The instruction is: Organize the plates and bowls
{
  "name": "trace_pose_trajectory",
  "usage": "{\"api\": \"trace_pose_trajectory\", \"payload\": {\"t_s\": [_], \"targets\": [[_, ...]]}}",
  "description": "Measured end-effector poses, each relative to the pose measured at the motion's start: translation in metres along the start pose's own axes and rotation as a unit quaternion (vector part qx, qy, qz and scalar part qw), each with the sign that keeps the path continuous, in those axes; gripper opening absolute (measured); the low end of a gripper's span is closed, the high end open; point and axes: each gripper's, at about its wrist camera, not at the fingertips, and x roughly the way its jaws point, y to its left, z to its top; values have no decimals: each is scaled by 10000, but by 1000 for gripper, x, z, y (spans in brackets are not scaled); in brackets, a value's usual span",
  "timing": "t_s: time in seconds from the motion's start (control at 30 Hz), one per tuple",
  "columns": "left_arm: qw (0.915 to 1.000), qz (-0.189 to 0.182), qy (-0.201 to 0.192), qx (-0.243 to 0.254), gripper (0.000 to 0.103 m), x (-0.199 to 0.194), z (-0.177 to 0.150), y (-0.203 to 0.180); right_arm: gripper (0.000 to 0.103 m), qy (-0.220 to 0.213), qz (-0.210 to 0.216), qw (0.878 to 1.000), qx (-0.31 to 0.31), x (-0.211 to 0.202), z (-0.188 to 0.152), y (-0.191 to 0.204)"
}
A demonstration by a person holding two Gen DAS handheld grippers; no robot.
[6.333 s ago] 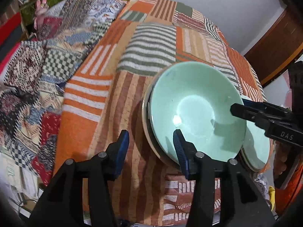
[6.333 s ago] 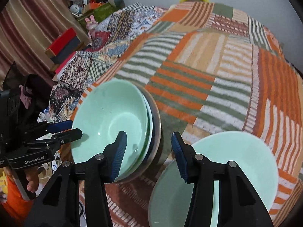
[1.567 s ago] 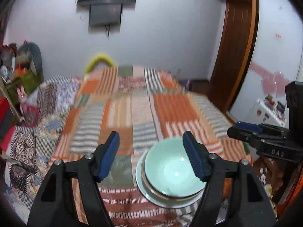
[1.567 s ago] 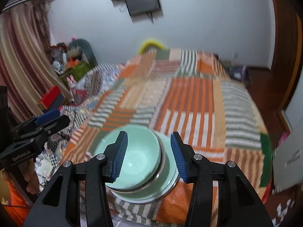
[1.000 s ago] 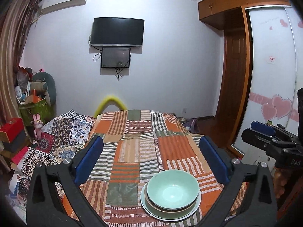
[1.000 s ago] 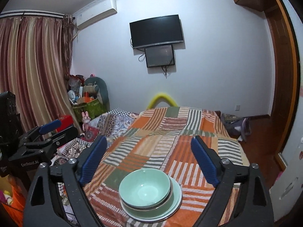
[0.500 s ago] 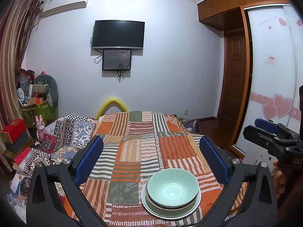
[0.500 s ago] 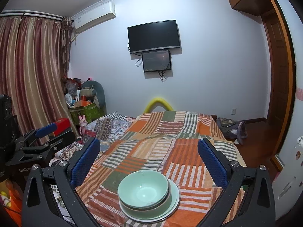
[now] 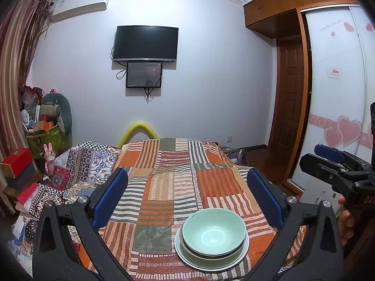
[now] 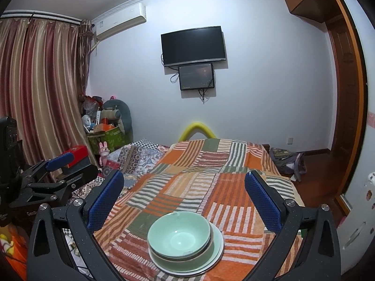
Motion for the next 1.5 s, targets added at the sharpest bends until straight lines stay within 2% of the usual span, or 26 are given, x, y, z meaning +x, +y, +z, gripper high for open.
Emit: {"api": "trace_pose_trajectory", "payload": {"t_s": [0.67, 1.2, 1.5], "targets": [[10000, -53, 11, 39, 103, 4, 1, -1, 103, 7, 33, 10000, 57, -1, 3, -2], [9996, -262, 40, -14, 103, 5, 1, -1, 103, 17, 20, 10000, 47, 2, 4, -2], [9997, -231, 64, 19, 103, 7, 1, -3, 103, 63, 23, 10000, 68, 5, 3, -2]]}}
